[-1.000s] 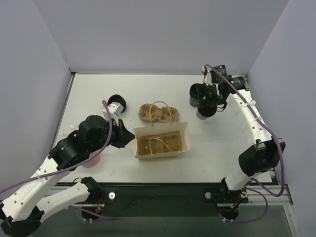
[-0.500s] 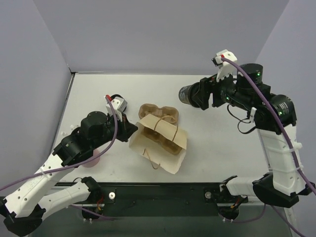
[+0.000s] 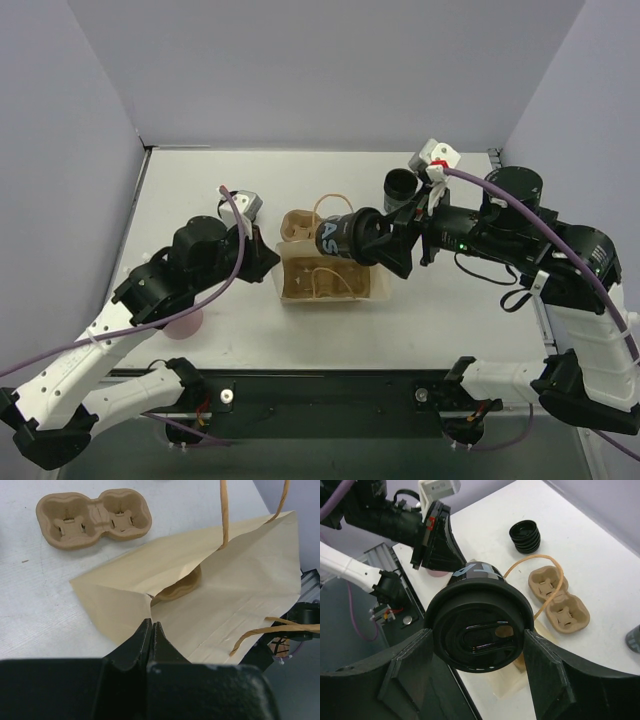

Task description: Pack the takeout coffee

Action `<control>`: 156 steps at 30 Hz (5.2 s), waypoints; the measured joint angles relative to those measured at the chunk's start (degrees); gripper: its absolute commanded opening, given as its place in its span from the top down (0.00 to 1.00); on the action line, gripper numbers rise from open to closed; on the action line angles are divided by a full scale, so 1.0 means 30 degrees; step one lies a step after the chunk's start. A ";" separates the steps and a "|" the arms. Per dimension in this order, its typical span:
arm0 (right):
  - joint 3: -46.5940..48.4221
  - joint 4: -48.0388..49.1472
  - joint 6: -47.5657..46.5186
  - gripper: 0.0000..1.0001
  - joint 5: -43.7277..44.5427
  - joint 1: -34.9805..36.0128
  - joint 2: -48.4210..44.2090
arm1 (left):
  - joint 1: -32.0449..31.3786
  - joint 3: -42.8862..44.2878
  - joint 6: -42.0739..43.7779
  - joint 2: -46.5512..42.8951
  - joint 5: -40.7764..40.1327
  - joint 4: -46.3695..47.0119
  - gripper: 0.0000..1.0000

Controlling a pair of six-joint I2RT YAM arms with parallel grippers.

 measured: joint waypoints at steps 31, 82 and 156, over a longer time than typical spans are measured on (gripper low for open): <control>-0.6390 -0.0750 -0.6244 0.54 0.9041 0.7949 0.2616 | 0.0299 -0.3665 0.2149 -0.1894 0.2856 0.4313 1.00; -1.7413 0.8808 -1.3282 0.57 1.5460 0.7147 0.1843 | 0.1479 -0.9194 0.3118 -0.3985 0.6943 1.0928 1.00; -2.0393 1.3937 -1.8797 0.60 1.0324 0.3053 0.1326 | 0.1566 -0.9318 0.0714 -0.4969 0.7038 0.9952 1.00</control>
